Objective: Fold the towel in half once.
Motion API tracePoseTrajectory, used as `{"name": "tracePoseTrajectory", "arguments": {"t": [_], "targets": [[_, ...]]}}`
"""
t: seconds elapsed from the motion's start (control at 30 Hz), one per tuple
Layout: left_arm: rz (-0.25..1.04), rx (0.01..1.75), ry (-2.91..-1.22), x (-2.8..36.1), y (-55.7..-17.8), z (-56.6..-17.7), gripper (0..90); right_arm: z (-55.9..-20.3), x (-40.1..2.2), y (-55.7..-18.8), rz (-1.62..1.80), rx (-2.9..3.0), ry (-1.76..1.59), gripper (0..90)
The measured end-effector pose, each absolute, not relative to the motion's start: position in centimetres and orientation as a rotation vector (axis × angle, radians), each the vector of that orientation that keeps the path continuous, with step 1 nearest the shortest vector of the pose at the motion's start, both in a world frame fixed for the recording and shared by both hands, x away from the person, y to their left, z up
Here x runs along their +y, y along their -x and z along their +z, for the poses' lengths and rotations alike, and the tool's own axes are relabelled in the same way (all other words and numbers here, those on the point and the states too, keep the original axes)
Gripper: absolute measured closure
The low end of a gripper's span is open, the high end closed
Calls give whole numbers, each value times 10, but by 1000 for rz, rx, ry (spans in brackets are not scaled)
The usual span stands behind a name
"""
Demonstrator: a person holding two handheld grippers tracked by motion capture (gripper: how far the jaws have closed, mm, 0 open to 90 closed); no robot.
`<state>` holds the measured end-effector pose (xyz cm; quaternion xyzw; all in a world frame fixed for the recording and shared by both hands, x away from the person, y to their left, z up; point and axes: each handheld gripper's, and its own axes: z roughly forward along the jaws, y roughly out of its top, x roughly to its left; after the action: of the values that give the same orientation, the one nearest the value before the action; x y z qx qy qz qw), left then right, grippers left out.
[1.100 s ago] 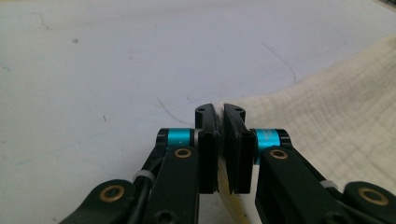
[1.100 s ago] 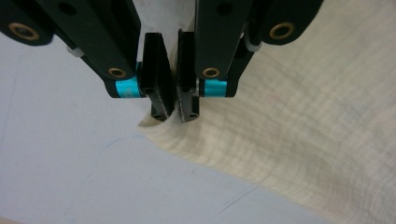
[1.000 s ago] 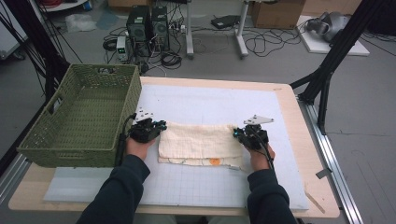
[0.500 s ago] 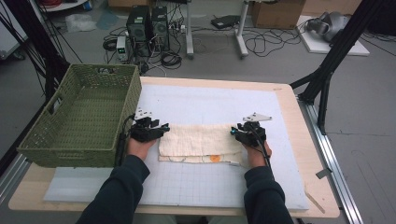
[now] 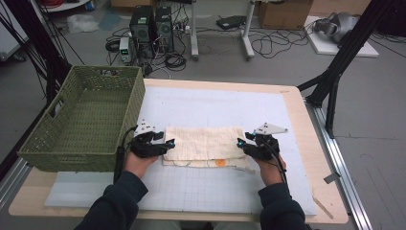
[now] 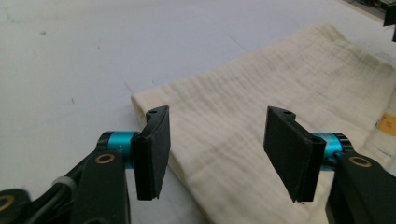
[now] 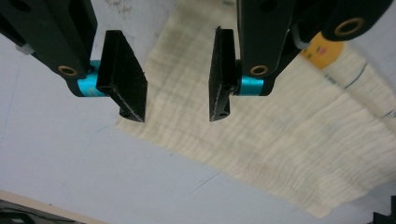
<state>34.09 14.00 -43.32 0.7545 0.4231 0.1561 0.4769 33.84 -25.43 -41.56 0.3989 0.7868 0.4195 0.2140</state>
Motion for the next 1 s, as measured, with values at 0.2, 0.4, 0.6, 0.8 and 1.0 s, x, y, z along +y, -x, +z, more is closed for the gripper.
{"name": "tracePoseTrajectory", "arguments": {"t": [0.2,0.4,0.6,0.8,1.0], "targets": [[380,1049,-1876,144,-326,-440,476,-418,-257,-317,1144,2225,-1061,557],[353,1042,-1890,145,-319,-448,494,-425,-265,-304,1160,2215,-1079,489],[339,1040,-1888,146,-316,-450,539,-427,-272,-301,1173,2198,-1108,429],[329,1035,-1919,143,-313,-451,592,-427,-270,-302,1168,2206,-1104,417],[351,1010,-1960,140,-312,-451,714,-428,-268,-302,1160,2216,-1096,419]]}}
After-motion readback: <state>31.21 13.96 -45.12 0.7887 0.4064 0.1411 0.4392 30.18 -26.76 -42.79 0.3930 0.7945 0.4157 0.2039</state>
